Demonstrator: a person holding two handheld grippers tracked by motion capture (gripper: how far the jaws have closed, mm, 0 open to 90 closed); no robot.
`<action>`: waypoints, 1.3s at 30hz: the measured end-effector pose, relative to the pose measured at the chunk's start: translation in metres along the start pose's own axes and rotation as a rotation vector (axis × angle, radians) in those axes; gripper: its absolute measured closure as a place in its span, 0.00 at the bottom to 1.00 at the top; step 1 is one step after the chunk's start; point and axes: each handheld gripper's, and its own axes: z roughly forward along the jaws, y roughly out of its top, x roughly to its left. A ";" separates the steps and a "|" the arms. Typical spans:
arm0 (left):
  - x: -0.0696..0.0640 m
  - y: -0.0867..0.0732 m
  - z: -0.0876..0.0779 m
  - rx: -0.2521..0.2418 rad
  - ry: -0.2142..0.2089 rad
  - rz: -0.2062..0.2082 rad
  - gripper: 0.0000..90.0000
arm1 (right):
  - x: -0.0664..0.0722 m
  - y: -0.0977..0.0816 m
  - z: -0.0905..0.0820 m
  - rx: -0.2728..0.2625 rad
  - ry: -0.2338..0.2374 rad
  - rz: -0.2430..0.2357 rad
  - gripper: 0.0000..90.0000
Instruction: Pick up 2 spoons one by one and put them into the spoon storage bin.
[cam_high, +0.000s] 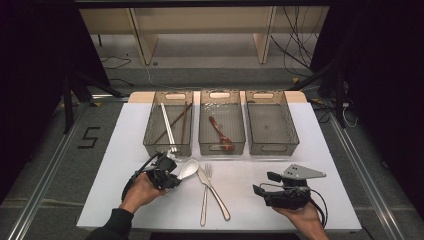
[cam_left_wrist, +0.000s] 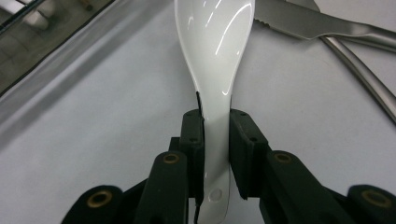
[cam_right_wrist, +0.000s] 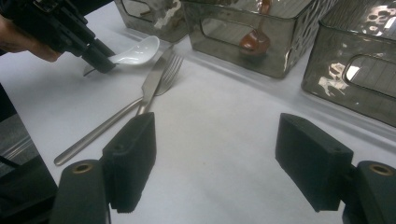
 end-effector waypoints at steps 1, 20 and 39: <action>0.000 0.000 -0.001 -0.004 -0.006 -0.005 0.85 | 0.000 0.000 0.000 0.000 0.000 0.000 0.33; 0.002 0.016 -0.029 -0.195 -0.086 -0.031 0.85 | 0.000 0.001 -0.002 -0.017 0.002 0.004 0.32; 0.009 0.062 -0.033 -0.285 -0.122 -0.056 0.85 | -0.001 0.001 -0.003 -0.034 0.009 0.000 0.30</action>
